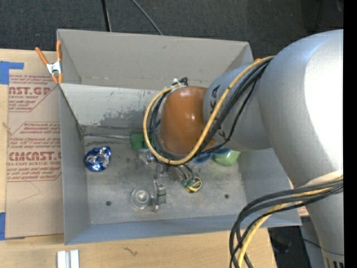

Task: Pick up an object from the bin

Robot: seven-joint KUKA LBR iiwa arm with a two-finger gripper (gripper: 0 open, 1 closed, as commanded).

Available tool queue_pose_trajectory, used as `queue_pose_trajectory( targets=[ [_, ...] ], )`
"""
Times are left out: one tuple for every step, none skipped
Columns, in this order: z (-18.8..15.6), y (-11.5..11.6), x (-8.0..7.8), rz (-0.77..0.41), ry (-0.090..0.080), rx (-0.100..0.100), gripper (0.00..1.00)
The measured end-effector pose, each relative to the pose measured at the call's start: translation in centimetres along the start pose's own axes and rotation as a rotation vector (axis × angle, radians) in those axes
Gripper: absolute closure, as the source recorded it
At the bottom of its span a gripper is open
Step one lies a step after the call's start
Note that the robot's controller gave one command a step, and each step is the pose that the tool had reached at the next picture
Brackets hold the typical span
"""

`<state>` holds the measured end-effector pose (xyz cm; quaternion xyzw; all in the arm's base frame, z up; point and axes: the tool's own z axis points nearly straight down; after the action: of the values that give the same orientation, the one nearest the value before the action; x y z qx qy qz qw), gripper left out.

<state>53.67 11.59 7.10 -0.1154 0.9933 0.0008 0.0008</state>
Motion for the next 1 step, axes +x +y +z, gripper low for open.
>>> queue_pose_trajectory(
  targets=[
    [-0.24,4.15,3.01,-0.153,0.001,0.0,0.0]
  ],
)
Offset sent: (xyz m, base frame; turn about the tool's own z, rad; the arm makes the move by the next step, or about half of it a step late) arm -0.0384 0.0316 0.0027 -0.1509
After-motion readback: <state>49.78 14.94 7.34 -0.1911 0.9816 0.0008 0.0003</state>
